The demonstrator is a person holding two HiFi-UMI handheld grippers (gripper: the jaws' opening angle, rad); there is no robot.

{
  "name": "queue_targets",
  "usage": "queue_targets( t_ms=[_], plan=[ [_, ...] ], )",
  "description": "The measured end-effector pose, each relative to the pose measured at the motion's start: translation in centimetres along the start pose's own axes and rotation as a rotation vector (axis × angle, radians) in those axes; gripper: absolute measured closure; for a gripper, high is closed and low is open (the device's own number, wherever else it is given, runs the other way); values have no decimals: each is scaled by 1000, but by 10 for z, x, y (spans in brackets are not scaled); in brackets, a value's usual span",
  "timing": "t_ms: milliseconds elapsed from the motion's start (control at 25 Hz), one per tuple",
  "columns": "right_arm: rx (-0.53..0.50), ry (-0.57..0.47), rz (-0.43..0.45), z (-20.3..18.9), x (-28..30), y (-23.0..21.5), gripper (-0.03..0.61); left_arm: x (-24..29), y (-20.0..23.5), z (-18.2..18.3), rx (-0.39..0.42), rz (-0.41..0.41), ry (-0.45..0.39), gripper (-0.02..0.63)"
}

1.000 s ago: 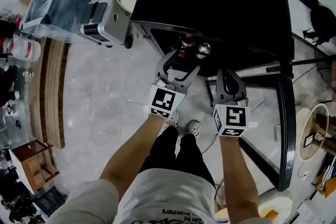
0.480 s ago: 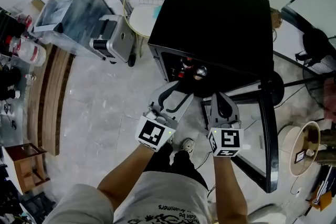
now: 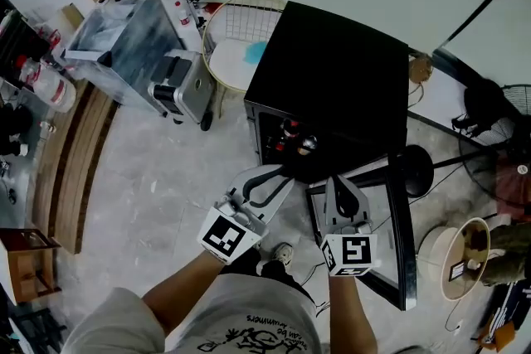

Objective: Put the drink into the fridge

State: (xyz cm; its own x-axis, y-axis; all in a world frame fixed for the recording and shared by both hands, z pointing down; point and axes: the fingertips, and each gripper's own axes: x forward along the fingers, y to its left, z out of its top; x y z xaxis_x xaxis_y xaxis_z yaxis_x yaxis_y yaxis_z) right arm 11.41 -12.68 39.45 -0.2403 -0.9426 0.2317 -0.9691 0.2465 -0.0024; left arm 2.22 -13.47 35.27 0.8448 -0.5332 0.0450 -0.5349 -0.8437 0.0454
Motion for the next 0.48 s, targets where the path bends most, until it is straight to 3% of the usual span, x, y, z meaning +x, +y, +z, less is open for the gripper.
queue_targets(
  t_ms=[480],
  plan=[
    [-52, -47, 73, 52, -36, 22, 572, -30, -15, 47, 1, -25, -10, 558]
  ],
)
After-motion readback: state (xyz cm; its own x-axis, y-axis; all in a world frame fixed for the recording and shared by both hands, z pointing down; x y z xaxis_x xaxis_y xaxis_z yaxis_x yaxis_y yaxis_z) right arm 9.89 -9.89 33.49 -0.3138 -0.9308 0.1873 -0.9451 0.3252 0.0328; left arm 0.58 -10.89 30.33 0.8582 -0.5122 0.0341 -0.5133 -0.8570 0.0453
